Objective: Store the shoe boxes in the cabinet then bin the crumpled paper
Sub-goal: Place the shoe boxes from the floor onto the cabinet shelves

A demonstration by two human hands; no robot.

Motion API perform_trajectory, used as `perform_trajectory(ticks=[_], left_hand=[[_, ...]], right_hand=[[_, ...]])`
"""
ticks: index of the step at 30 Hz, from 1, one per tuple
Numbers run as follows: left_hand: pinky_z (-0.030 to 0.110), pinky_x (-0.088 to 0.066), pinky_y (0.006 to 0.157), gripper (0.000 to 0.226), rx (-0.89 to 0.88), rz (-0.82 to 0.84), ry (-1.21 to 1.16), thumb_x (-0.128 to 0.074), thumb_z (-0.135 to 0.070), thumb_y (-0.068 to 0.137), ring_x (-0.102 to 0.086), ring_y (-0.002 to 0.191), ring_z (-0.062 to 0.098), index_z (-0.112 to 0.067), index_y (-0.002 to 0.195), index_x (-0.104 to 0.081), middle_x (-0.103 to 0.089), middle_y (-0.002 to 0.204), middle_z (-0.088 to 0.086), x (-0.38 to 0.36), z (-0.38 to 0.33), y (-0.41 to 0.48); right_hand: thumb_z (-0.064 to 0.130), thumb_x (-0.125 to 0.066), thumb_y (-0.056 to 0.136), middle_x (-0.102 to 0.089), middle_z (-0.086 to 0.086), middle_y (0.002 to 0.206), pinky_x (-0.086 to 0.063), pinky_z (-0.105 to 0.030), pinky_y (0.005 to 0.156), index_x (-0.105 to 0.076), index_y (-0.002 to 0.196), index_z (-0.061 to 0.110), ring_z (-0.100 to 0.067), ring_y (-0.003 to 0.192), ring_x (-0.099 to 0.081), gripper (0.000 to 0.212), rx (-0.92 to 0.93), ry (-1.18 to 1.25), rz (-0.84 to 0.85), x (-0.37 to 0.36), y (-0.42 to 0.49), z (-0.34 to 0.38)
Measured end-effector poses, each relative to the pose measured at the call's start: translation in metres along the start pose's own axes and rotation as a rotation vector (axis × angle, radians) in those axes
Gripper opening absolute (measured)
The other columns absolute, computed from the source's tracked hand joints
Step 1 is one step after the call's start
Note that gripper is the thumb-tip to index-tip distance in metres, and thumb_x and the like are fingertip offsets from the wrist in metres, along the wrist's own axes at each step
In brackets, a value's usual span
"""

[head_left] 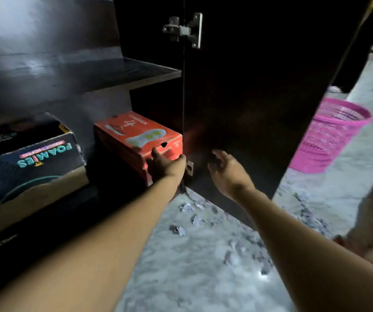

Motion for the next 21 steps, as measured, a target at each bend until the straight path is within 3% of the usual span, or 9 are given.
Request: perform_trajectory(ticks=[2,3,5,7,11,17,21], left_hand=[[0.04,-0.04,0.108,0.077,-0.096,-0.05,0.107,-0.072,-0.036,0.081,-0.047,0.13,0.033,-0.014,0.146,-0.038,-0.048,0.143,0.012,-0.027,-0.002,-0.032],[0.035,-0.041,0.106,0.071,-0.13,0.006,0.103,-0.072,-0.033,0.082,-0.049,0.128,0.03,-0.014,0.143,-0.042,-0.051,0.14,0.011,-0.041,-0.005,-0.053],[0.025,-0.045,0.092,0.052,-0.179,0.212,0.087,-0.07,-0.028,0.086,-0.057,0.117,0.024,-0.014,0.134,-0.053,-0.058,0.131,0.007,-0.067,-0.009,-0.091],[0.022,-0.046,0.078,0.037,-0.296,0.43,0.222,-0.067,-0.032,0.088,-0.064,0.099,0.017,-0.021,0.123,-0.063,-0.066,0.115,0.001,-0.087,-0.003,-0.124],[0.027,-0.053,0.086,0.029,-0.474,0.7,0.375,-0.063,-0.03,0.091,-0.066,0.097,0.016,-0.022,0.118,-0.066,-0.068,0.113,0.001,-0.123,0.031,-0.183],[0.027,-0.045,0.092,0.049,-0.336,0.738,0.43,-0.06,-0.038,0.091,-0.058,0.113,0.021,-0.021,0.136,-0.051,-0.059,0.129,0.0,-0.178,0.101,-0.249],[0.029,-0.037,0.102,0.064,-0.168,0.726,0.395,-0.059,-0.037,0.093,-0.048,0.127,0.021,-0.014,0.147,-0.034,-0.047,0.142,0.003,-0.21,0.158,-0.281]], right_hand=[[0.038,-0.049,0.098,-0.052,-0.003,0.144,-0.045,-0.042,0.106,-0.045,0.144,0.027,-0.023,0.125,-0.056,0.048,-0.048,-0.073,-0.079,0.031,-0.027,-0.019],[0.037,-0.049,0.098,-0.052,-0.004,0.143,-0.044,-0.042,0.106,-0.046,0.143,0.025,-0.024,0.125,-0.056,0.047,-0.077,-0.086,-0.118,0.043,-0.043,-0.03],[0.035,-0.049,0.099,-0.053,-0.006,0.143,-0.043,-0.044,0.106,-0.047,0.142,0.023,-0.025,0.126,-0.055,0.045,-0.122,-0.099,-0.179,0.062,-0.075,-0.052],[0.034,-0.048,0.1,-0.053,-0.006,0.143,-0.043,-0.047,0.106,-0.048,0.141,0.023,-0.024,0.127,-0.053,0.042,-0.168,-0.106,-0.223,0.075,-0.11,-0.079],[0.035,-0.049,0.099,-0.055,-0.006,0.139,-0.046,-0.04,0.1,-0.051,0.138,0.024,-0.025,0.124,-0.055,0.041,-0.25,-0.193,-0.316,0.094,-0.185,-0.129],[0.036,-0.053,0.094,-0.058,-0.002,0.129,-0.048,-0.038,0.092,-0.054,0.13,0.026,-0.024,0.117,-0.056,0.037,-0.391,-0.295,-0.45,0.111,-0.299,-0.2],[0.038,-0.052,0.095,-0.055,-0.008,0.128,-0.043,-0.039,0.093,-0.051,0.133,0.021,-0.029,0.12,-0.052,0.042,-0.622,-0.26,-0.584,0.132,-0.353,-0.253]])
Point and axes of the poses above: each hand's wrist, its own y-axis towards the middle knuckle, its own x-axis out of the back of the hand, z = x × y, the point moved 1 cm from there along y, towards the middle knuckle
